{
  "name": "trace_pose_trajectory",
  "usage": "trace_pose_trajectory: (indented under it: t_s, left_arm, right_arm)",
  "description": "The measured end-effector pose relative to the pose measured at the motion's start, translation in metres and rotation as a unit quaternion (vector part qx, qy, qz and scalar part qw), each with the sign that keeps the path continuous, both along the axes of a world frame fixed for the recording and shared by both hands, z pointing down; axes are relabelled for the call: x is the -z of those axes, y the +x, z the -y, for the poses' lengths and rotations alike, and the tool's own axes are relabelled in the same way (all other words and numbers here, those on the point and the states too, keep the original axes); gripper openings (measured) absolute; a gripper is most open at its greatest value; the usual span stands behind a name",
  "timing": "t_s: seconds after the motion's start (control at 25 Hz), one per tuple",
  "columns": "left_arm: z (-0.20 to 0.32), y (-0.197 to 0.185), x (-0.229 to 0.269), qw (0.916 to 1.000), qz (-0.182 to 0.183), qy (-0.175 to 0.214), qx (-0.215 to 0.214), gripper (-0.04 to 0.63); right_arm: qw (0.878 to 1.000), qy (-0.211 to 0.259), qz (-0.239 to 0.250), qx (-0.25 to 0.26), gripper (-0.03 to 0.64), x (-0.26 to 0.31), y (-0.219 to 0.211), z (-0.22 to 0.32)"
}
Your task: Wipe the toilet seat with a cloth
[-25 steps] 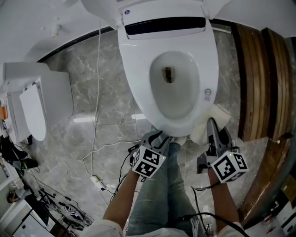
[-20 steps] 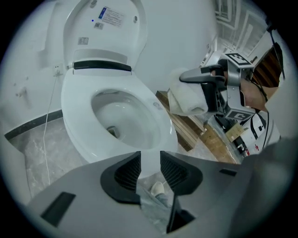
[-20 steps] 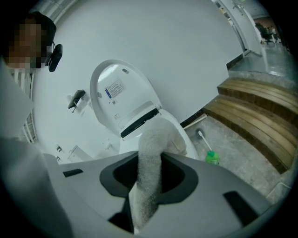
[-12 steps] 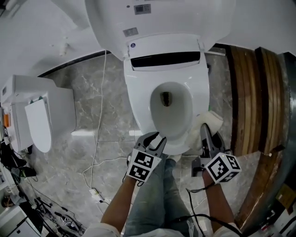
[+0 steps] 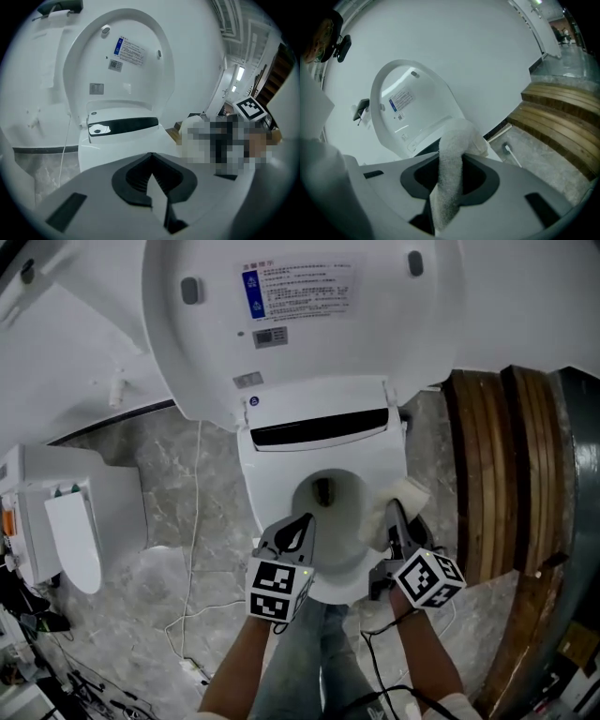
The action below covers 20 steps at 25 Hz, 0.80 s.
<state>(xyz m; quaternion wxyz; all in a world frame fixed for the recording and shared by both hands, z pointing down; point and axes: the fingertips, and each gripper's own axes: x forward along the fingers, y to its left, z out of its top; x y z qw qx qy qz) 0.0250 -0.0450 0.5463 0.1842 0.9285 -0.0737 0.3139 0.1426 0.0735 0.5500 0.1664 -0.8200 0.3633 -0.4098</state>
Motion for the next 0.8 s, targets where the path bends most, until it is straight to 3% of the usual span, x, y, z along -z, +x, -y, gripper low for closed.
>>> trace_pose_trajectory:
  t_s: [0.2,0.4,0.6,0.8]
  left_arm:
    - [0.013,0.022,-0.020,0.9997,0.008,-0.010,-0.019,0.011]
    - [0.026,0.034,-0.035,0.9991,0.014,-0.018,-0.036,0.011]
    - [0.037,0.046,-0.042,0.9983,0.016,-0.023,-0.050,0.011]
    - [0.043,0.063,-0.050,0.9972,0.011,-0.017,-0.072,0.011]
  right_arm:
    - [0.997,-0.042,-0.032,0.054,0.100,-0.022,0.016,0.036]
    - [0.992,-0.078,-0.031,0.093,0.100,-0.041,0.035,0.051]
    - [0.995,-0.089,-0.003,0.033,0.100,-0.062,0.059,0.057]
    - [0.994,-0.109,-0.007,-0.022,0.100,-0.081,0.073,0.063]
